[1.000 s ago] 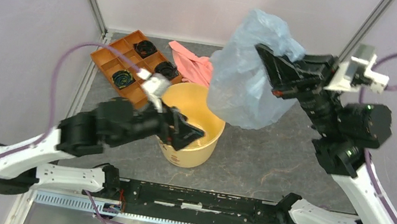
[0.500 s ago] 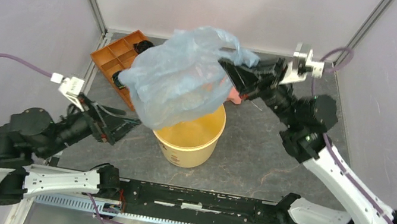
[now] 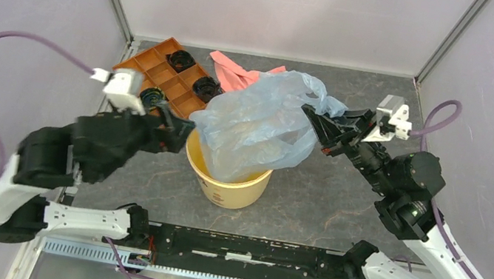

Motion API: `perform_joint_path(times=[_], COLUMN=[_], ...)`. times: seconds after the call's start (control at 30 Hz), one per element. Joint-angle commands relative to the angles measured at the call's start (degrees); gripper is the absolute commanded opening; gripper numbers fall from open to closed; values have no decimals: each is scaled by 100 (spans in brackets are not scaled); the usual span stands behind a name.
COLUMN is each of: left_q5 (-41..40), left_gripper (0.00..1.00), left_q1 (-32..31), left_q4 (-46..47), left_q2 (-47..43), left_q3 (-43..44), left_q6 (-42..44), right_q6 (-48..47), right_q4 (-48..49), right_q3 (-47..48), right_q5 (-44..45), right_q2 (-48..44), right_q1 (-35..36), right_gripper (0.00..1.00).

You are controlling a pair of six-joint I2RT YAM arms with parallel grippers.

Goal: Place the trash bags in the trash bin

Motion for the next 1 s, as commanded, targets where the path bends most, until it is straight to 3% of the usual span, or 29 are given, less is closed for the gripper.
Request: perform_joint_path(times=[0.0, 0.17, 0.27, 0.37, 0.53, 0.63, 0.8, 0.97], left_q5=[-780, -620, -155, 738, 2638, 3488, 3741, 3581], left_gripper=[89, 79, 69, 62, 61, 62, 67, 76], left_q1=[-26, 19, 271, 632, 1490, 1666, 1670, 1669], left_q4=[454, 720, 738, 1491, 3196, 4040, 3663, 2966], left_q2=[721, 1557, 1980, 1995, 1939, 2053, 2073, 1153], left_q3=[271, 181, -68, -890, -2050, -2300, -2005, -2181], left_q6=[159, 217, 81, 110, 219, 269, 496, 685], right_q6=[-405, -273, -242, -266, -185, -301, -481, -618], right_q4=[-444, -288, -171, -229, -212, -455, -729, -811], right_q3=[186, 156, 205, 406, 616, 688, 509, 416], right_q5=[-156, -743, -821, -800, -1146, -1195, -1385, -1883], right_q2=[168, 533, 567, 631, 954, 1093, 1119, 1389], right_q1=[-7, -2, -8, -6, -1, -8, -9, -4], right_gripper=[1, 0, 0, 1, 1, 1, 1, 1])
